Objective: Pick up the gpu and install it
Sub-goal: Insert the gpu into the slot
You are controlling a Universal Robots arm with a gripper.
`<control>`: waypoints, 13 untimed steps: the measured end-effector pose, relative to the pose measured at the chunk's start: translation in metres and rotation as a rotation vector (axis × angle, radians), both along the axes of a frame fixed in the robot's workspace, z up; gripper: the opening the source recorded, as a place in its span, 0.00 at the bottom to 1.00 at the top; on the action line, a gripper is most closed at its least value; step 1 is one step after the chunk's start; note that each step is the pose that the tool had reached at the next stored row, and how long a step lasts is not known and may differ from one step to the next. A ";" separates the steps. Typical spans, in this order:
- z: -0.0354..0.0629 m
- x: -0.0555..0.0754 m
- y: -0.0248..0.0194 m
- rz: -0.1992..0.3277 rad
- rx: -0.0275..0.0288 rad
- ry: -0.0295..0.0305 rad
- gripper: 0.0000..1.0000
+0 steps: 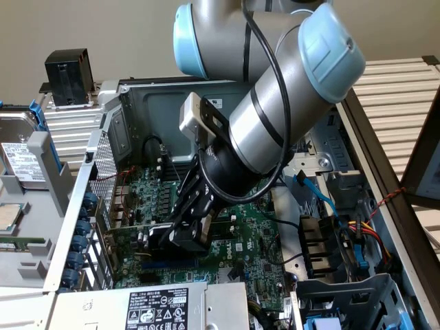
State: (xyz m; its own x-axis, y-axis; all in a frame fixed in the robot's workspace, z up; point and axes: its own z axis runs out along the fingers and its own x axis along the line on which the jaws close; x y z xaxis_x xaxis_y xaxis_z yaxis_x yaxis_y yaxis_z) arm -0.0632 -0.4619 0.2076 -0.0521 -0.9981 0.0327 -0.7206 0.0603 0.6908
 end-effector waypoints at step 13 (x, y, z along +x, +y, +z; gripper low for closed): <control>0.0000 0.000 -0.0010 0.000 -0.0016 0.0048 0.27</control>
State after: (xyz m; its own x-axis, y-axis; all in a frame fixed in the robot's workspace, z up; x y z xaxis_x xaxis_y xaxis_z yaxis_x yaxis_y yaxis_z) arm -0.0632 -0.4630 0.2076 -0.0520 -0.9980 0.0346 -0.7173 0.0614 0.6941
